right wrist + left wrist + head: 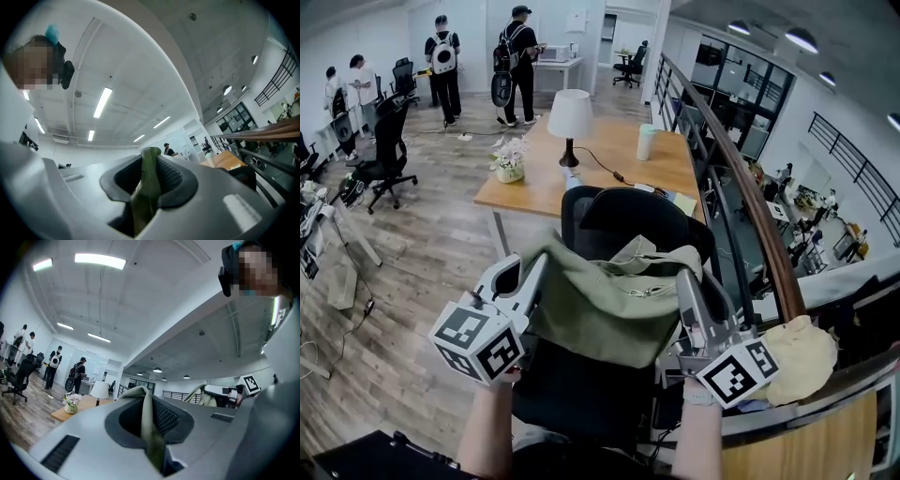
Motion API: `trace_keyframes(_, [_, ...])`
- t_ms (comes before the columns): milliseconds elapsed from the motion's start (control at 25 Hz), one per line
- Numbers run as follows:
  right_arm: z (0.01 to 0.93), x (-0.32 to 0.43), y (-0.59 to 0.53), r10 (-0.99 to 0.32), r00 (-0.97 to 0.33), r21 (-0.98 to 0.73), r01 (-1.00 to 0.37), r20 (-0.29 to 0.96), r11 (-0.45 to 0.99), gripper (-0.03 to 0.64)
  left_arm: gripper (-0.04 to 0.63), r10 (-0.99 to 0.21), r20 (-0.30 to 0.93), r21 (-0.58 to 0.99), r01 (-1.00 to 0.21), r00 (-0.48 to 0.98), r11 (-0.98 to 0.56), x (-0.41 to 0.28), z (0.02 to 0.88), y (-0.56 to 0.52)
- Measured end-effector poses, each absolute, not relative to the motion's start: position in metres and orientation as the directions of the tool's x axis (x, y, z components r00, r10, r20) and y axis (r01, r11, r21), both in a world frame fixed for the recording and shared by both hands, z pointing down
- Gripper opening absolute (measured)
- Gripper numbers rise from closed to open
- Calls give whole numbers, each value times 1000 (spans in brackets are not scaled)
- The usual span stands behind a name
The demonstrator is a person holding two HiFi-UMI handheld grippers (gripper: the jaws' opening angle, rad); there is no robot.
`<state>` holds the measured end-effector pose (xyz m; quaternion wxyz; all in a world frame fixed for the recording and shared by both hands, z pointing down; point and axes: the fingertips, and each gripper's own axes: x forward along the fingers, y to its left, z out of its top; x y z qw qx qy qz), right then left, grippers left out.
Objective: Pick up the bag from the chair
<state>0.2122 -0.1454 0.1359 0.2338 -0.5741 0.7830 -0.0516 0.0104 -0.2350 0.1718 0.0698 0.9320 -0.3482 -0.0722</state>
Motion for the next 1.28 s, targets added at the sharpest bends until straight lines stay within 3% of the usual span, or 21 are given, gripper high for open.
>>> trace_keyframes(1280, [122,200,-149,-909,-257,-320,-875,-329,363,92,23,-676,-114,146,-661,728,-736,1,153,-226])
